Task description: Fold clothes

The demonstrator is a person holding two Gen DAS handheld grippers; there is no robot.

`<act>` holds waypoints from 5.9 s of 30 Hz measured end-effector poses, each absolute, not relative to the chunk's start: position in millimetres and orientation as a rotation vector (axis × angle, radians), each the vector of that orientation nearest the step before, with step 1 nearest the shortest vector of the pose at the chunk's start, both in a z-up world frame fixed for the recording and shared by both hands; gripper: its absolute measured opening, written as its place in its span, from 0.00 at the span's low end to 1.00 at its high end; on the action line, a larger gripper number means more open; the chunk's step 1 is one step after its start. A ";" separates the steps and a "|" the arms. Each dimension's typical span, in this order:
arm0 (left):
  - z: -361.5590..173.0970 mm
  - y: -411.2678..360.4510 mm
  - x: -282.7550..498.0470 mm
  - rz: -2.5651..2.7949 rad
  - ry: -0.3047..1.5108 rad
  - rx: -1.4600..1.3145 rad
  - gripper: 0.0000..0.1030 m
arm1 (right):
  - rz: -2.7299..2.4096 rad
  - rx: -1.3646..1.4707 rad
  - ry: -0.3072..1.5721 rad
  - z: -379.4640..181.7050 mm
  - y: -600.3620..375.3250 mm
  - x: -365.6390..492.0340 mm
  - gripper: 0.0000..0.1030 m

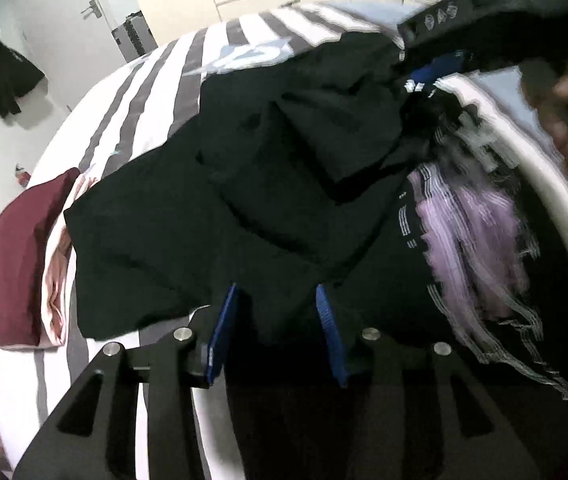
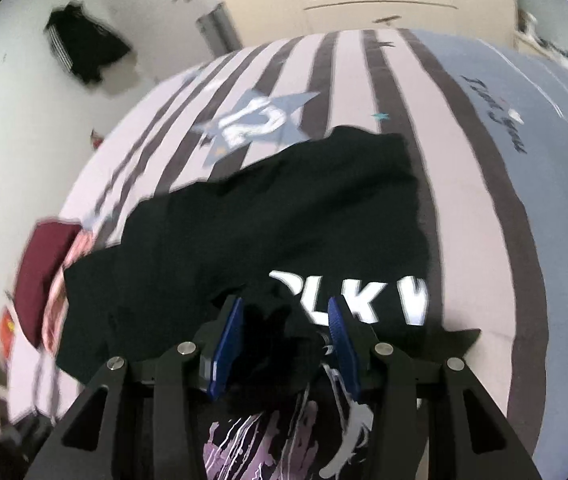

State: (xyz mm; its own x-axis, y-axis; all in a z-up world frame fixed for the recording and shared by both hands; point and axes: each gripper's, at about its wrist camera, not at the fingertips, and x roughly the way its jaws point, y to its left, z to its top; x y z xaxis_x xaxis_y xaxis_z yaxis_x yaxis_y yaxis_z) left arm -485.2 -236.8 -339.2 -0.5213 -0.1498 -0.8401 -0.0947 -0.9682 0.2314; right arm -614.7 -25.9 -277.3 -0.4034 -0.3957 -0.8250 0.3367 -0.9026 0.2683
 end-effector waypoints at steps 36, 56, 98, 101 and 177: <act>-342.6 -286.1 -484.1 -2.679 -0.162 1.471 0.50 | -2.376 1.355 0.067 -306.8 -40.1 -604.8 0.45; -343.2 -289.0 -481.1 -2.682 -0.114 1.473 0.50 | -2.292 1.316 -0.123 -289.7 -1.0 -585.5 0.46; -339.4 -290.1 -475.6 -2.704 -0.098 1.460 0.50 | -2.317 1.412 -0.200 -292.4 -3.6 -615.0 0.03; -338.8 -291.1 -476.4 -2.703 -0.085 1.466 0.50 | -2.267 1.397 -0.246 -288.7 -6.5 -604.4 0.09; -339.0 -297.9 -476.9 -2.690 -0.001 1.421 0.52 | -2.453 1.418 -0.128 -310.6 -27.9 -660.4 0.07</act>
